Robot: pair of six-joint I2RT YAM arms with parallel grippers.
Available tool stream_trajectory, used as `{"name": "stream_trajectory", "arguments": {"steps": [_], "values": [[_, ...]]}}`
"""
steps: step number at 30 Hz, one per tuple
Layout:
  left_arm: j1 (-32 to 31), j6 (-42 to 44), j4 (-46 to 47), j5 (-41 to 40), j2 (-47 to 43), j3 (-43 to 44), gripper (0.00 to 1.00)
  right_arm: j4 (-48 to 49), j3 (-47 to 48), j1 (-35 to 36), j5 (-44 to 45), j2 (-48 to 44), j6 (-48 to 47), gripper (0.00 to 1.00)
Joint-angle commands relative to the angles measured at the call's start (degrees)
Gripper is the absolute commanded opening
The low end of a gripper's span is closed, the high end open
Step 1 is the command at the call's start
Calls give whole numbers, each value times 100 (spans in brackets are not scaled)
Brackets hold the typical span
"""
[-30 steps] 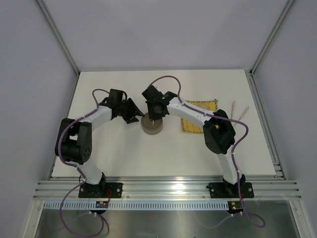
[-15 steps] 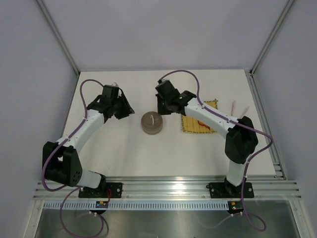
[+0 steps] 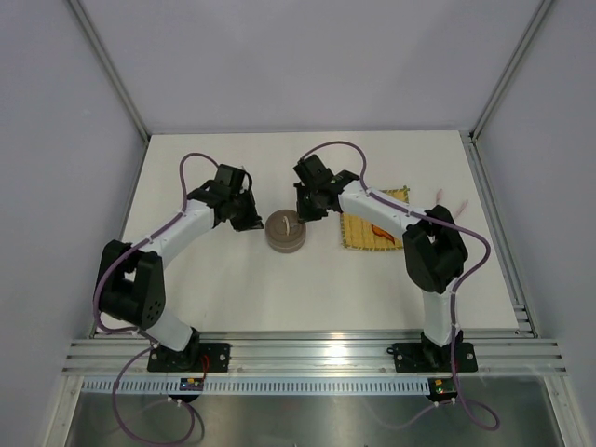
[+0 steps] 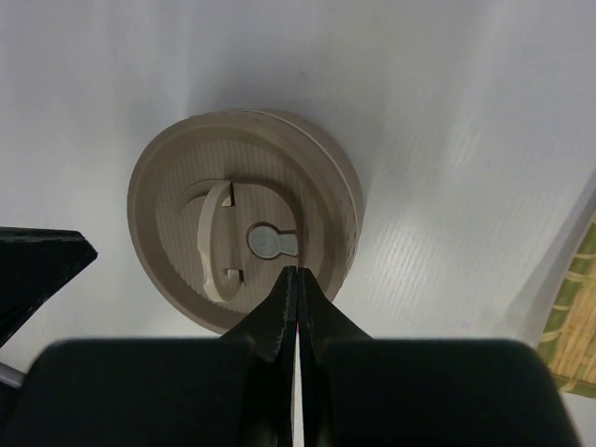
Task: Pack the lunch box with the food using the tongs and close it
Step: Close the box lid on the packing box.
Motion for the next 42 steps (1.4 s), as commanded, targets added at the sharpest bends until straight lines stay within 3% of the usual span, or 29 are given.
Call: {"name": "stream_trajectory", "arguments": {"steps": [1,7,12,19,20,22,26,29,35,42], "values": [[-32,74,334,262,217,28,0,-10,258,53,-201,302,-107,0],[-40,74,414,228,402,-113,0,-63,162,88,-210,584,-72,0],[-49,109,300,105,244,-87,0,-10,92,106,-78,67,-89,0],[-461,460,-393,-975,-213,510,1,235,-92,54,379,-673,-63,0],[-558,496,-508,-1160,-196,746,4,253,-128,-34,362,-690,-28,0],[-786,575,-745,-1503,-135,958,21,219,-172,-113,283,-612,-19,2],[-1068,610,-957,-1776,41,1363,58,271,-338,-280,-86,-497,77,21],[-1297,742,-1115,-1917,261,1662,70,420,-602,-482,-411,-593,236,24],[-1631,962,-1502,-2260,814,2216,72,508,-989,-720,-807,-682,254,34],[-1649,1093,-1414,-1769,1096,2225,65,833,-1613,-1010,-1080,-928,464,38]]}}
